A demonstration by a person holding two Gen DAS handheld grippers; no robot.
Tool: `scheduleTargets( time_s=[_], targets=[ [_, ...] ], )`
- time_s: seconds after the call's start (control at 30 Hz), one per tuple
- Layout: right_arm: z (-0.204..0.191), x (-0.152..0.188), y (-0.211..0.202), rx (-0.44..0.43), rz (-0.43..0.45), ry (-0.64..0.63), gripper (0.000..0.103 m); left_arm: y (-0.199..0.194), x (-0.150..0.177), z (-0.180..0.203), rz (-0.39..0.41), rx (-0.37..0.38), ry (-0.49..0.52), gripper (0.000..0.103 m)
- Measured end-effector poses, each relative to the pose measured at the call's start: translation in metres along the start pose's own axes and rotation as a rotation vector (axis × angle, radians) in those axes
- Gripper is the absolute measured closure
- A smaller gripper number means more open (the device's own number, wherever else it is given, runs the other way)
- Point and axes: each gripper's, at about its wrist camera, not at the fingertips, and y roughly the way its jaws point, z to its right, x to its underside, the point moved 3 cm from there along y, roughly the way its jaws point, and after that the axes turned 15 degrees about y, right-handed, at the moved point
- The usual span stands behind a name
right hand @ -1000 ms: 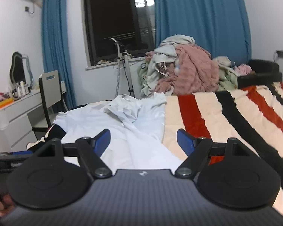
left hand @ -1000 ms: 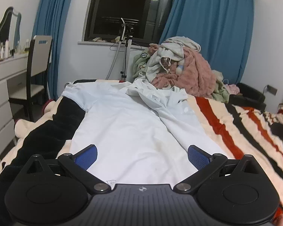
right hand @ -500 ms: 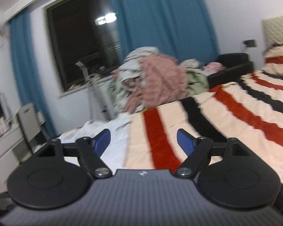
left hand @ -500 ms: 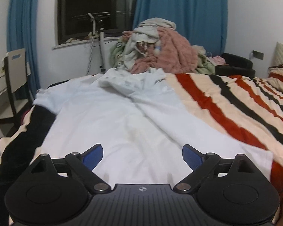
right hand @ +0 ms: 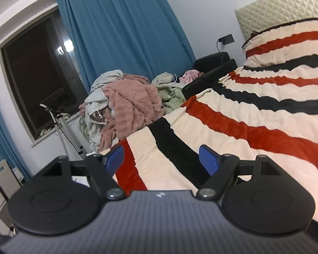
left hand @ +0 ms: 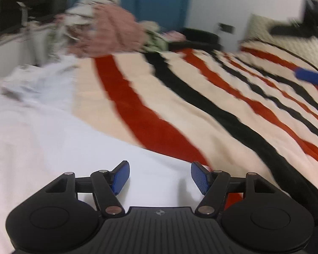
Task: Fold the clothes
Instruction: 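Grasp the opposite shirt side edge with the left gripper, then fold the held side over onto the shirt body and open left gripper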
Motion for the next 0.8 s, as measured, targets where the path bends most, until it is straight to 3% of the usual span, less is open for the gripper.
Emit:
scheduleTargets(
  time_s=[0.13, 0.23, 0.27, 0.33, 0.43, 0.53, 0.7, 0.8],
  targets=[
    [0.006, 0.004, 0.008, 0.011, -0.011, 0.001, 0.023, 0.033, 0.002, 0.02, -0.02, 0.062, 0.02, 0.042],
    [0.006, 0.008, 0.009, 0.013, -0.015, -0.014, 0.023, 0.051, 0.004, 0.028, -0.031, 0.058, 0.052, 0.068],
    [0.005, 0.009, 0.009, 0.015, -0.013, -0.021, 0.023, 0.053, 0.006, 0.027, -0.043, 0.048, 0.058, 0.09],
    [0.002, 0.011, 0.008, 0.021, -0.002, -0.04, 0.023, 0.047, 0.008, 0.02, -0.043, 0.037, 0.034, 0.1],
    [-0.016, 0.014, -0.009, 0.017, 0.091, -0.131, 0.023, 0.01, 0.008, 0.003, 0.006, -0.004, -0.021, 0.101],
    [-0.036, 0.02, -0.026, -0.058, 0.129, -0.2, 0.023, -0.049, 0.011, -0.019, 0.087, -0.023, -0.105, 0.101],
    [-0.065, 0.04, -0.045, -0.178, 0.071, -0.252, 0.023, -0.161, 0.045, -0.058, 0.183, -0.075, -0.266, 0.101],
    [-0.078, 0.055, -0.05, -0.215, 0.011, -0.291, 0.023, -0.21, 0.079, -0.077, 0.18, -0.14, -0.362, 0.102]
  ],
)
